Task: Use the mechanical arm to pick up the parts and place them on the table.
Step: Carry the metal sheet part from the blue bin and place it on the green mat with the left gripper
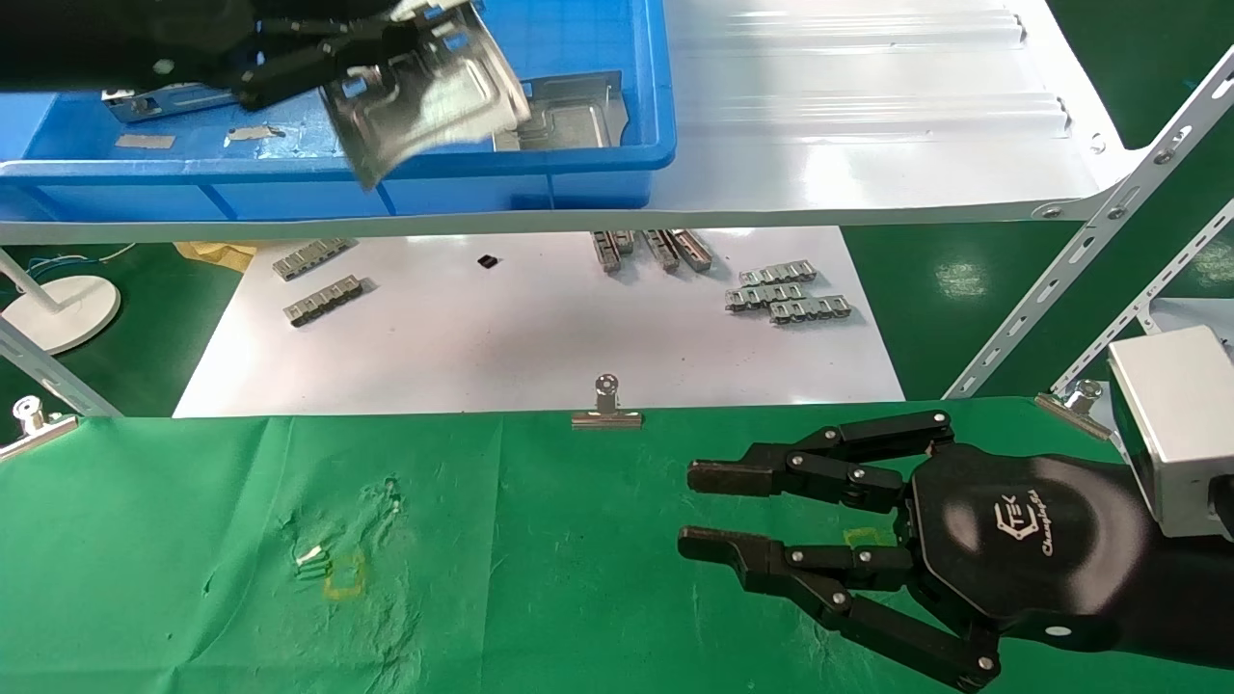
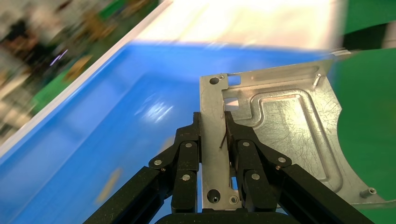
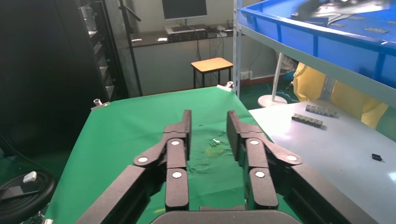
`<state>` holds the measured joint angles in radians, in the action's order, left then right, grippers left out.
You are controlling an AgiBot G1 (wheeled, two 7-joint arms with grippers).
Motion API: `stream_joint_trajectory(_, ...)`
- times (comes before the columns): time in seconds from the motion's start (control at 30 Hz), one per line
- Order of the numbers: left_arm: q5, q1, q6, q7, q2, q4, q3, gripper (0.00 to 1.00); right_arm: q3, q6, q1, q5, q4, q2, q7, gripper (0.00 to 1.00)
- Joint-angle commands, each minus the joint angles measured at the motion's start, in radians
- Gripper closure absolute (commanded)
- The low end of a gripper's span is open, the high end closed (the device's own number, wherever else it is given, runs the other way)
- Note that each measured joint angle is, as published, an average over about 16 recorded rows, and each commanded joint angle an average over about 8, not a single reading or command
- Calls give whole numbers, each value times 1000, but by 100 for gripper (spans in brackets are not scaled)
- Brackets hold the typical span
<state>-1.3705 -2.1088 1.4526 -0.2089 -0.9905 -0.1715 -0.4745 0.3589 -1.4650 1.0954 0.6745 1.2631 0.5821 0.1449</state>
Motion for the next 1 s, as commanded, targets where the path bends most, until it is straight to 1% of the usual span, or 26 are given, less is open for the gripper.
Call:
stream_joint_trajectory(0.03, 26, 7, 109, -57, 27, -13, 13, 100, 0, 0, 0, 0, 0, 0, 0, 0)
stream_joint_trajectory(0.17, 72, 35, 145, -110, 73, -38, 19, 100, 0, 0, 0, 0, 0, 0, 0, 0)
stream_joint_trajectory(0.3, 126, 90, 151, -132, 123, -103, 6, 100, 0, 0, 0, 0, 0, 0, 0, 0)
stream_joint_trajectory(0.4, 185, 144, 153, -135, 164, -183, -13, 100, 0, 0, 0, 0, 0, 0, 0, 0)
stream_joint_trajectory(0.53, 293, 228, 154, -133, 232, -317, -45, 100, 0, 0, 0, 0, 0, 0, 0, 0)
stream_joint_trajectory(0.63, 369, 302, 151, -140, 287, -419, -83, 100, 0, 0, 0, 0, 0, 0, 0, 0)
stream_joint_trajectory(0.7, 400, 350, 148, -159, 321, -476, -116, 100, 0, 0, 0, 0, 0, 0, 0, 0)
stream_joint_trajectory(0.77, 410, 393, 143, -194, 347, -515, -152, 100, 0, 0, 0, 0, 0, 0, 0, 0)
stream_joint_trajectory(0.87, 390, 440, 135, -278, 363, -534, -204, 100, 0, 0, 0, 0, 0, 0, 0, 0)
stream_joint_trajectory(1.0, 344, 485, 130, -422, 342, -507, -264, 100, 0, 0, 0, 0, 0, 0, 0, 0)
